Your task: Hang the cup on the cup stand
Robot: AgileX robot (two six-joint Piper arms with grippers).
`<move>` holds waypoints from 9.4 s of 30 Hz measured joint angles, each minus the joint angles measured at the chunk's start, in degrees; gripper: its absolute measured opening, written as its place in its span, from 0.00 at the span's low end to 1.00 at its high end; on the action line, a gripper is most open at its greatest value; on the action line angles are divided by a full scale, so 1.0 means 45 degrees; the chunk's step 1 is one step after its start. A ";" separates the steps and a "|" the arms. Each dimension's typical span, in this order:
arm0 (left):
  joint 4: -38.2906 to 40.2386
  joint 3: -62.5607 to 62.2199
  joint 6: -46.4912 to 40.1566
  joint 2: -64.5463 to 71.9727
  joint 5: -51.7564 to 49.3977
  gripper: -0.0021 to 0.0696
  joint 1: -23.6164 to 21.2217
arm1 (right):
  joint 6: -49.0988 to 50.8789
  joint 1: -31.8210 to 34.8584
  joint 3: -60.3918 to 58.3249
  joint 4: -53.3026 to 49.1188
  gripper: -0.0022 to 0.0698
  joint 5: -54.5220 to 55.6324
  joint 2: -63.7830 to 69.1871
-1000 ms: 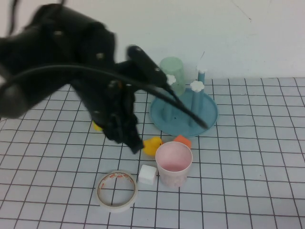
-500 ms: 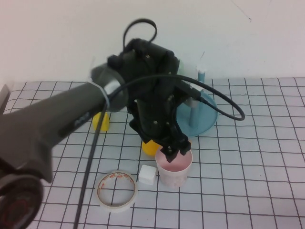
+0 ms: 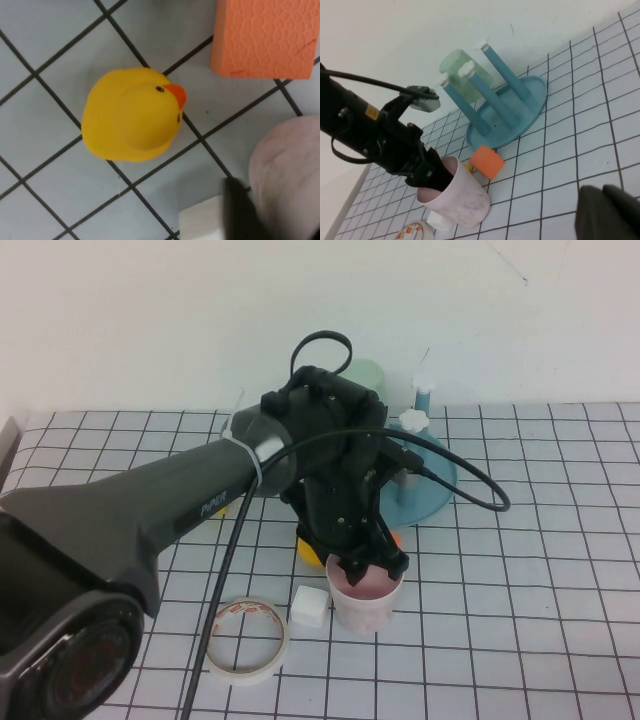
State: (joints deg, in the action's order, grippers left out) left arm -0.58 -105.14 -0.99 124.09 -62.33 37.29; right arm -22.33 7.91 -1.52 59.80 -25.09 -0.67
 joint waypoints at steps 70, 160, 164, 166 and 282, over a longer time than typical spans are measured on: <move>-0.0587 1.6070 -0.3040 -1.0402 2.8309 0.04 0.0106 | -0.4157 -0.0052 0.7547 0.8122 0.95 -0.7598 1.2480; -0.0170 1.6070 -0.2387 -1.0385 2.8520 0.09 0.0106 | -0.3783 -0.6937 1.4963 0.8138 0.84 -0.3939 1.9346; -0.0219 1.6070 -0.2358 -1.0385 2.8520 0.28 0.0106 | -0.3953 -0.6937 1.4963 0.8138 0.84 -0.3939 1.9346; -0.0274 1.6070 -0.2358 -1.0385 2.8496 0.39 0.0106 | -0.3981 -0.6937 1.4969 0.8138 0.84 -0.3939 1.9346; 0.3859 2.3600 -0.1843 -1.8236 2.4530 0.03 0.0106 | -1.6479 -0.6182 1.9778 0.8787 0.21 0.5576 2.2738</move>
State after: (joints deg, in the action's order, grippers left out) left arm 16.78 1.06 -9.28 42.03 48.06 37.76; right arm -96.48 -19.91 87.48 99.34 0.00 101.65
